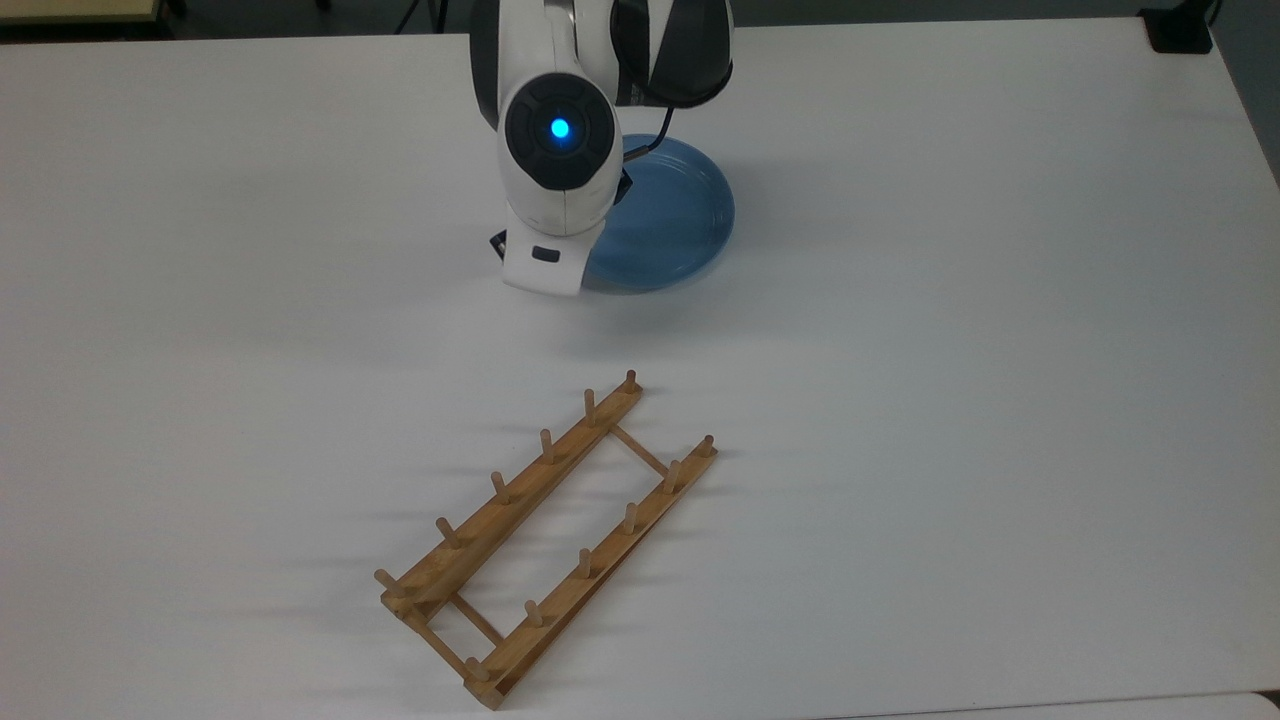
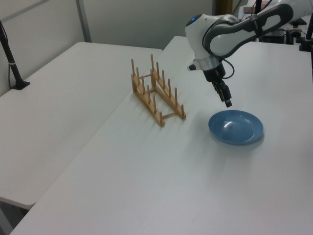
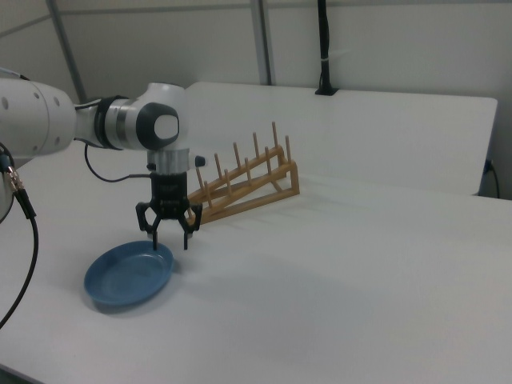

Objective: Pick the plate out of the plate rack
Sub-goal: 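Lower the held plate flat onto the table beside the rack, then open the gripper and raise it away from the plate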

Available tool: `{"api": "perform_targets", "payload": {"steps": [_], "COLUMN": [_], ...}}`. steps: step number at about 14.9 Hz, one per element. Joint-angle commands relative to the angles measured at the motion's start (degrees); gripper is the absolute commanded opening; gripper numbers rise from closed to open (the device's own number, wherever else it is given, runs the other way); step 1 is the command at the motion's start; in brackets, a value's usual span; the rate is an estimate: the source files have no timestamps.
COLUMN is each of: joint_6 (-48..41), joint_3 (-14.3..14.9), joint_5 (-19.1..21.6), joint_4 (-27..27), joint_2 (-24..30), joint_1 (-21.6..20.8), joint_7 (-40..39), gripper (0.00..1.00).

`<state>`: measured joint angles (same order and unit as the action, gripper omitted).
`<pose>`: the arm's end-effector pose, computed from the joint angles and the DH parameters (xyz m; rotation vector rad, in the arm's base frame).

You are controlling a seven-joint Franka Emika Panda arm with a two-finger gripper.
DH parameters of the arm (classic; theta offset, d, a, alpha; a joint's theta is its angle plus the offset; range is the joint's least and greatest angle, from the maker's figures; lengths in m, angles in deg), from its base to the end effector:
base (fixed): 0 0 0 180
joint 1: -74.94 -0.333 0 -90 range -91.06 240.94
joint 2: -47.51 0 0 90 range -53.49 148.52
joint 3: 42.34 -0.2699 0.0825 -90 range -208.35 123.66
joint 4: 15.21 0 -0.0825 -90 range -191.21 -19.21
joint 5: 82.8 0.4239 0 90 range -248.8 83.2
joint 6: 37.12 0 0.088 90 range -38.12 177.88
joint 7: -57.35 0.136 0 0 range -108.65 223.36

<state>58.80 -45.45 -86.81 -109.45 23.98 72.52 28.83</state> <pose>0.6262 0.0504 0.2645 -2.9106 -0.9237 0.5902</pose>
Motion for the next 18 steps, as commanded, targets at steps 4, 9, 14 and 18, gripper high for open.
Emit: {"api": "perform_targets", "payload": {"steps": [4,9,14,18], "joint_6": [-1.6,-1.5,-1.8,-3.7], "joint_3": [0.6,0.6,1.8,4.5], "joint_5": [-6.5,-5.7,-1.5,0.3], "joint_4": [2.7,2.9,2.3,2.0], "joint_2": [7.3,15.0,23.0,25.6], "joint_1": [-0.4,-0.2,0.5,-0.3], "joint_7": [18.4,32.9,40.2,39.2], "gripper": [1.00,1.00,1.00,1.00]}}
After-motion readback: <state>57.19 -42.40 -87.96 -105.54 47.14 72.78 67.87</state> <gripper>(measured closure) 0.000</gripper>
